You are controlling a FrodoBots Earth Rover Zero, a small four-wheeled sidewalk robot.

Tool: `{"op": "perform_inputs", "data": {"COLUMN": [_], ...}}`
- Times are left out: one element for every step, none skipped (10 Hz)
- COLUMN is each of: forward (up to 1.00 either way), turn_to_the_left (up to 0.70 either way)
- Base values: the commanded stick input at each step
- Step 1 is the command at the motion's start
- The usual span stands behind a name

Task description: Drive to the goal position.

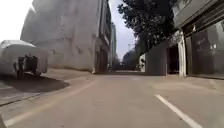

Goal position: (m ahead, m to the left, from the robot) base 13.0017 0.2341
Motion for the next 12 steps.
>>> {"op": "perform_inputs", "data": {"forward": [1.0,1.0,1.0,1.0,1.0,1.0,1.0,1.0,1.0,1.0,1.0,1.0], "turn_to_the_left": [-0.22,-0.3,-0.03,-0.34,-0.34,0.06,0.06,0.06,0.06,0.0,-0.31,-0.3]}}
